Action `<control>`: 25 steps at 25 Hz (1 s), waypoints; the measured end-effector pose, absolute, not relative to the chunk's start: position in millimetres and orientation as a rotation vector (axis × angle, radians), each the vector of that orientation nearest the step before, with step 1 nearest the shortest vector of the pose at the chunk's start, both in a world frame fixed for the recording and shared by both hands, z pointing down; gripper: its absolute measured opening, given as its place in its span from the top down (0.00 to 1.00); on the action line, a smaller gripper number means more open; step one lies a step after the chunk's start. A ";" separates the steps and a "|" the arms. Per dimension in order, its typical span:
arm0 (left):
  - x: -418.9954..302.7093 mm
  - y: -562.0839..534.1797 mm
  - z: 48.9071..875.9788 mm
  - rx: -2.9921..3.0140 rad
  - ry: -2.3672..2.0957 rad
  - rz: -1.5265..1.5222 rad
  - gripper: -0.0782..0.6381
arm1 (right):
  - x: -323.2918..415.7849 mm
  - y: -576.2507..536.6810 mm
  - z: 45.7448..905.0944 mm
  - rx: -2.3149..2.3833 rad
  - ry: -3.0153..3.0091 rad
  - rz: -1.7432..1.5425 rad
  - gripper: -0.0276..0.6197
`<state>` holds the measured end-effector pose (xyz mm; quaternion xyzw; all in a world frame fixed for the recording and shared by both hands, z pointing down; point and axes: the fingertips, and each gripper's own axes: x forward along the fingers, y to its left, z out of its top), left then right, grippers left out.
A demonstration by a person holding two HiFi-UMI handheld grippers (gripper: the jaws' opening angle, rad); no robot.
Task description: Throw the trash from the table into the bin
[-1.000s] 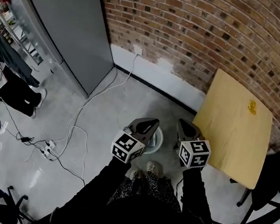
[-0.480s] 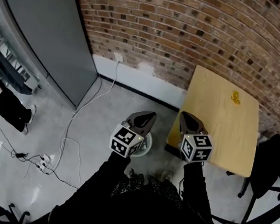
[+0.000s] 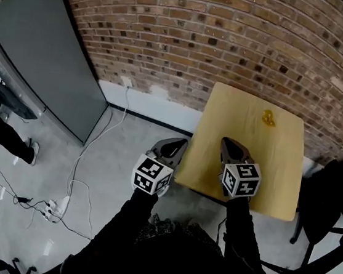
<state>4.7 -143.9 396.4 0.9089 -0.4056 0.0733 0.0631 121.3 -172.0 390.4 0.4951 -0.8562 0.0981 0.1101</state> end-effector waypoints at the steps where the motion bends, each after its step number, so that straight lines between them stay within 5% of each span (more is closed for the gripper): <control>1: 16.2 -147.9 395.7 2.741 -1.230 0.214 0.89 | 134.1 -175.4 391.3 1.456 -2.515 0.290 0.94; 11: 92.1 -168.0 395.8 2.709 -1.268 0.182 0.89 | 227.1 -199.8 402.0 1.481 -2.502 0.335 0.94; 25: 122.3 -205.9 402.3 2.815 -1.016 0.193 0.89 | 255.4 -220.5 403.0 1.702 -2.370 0.356 0.94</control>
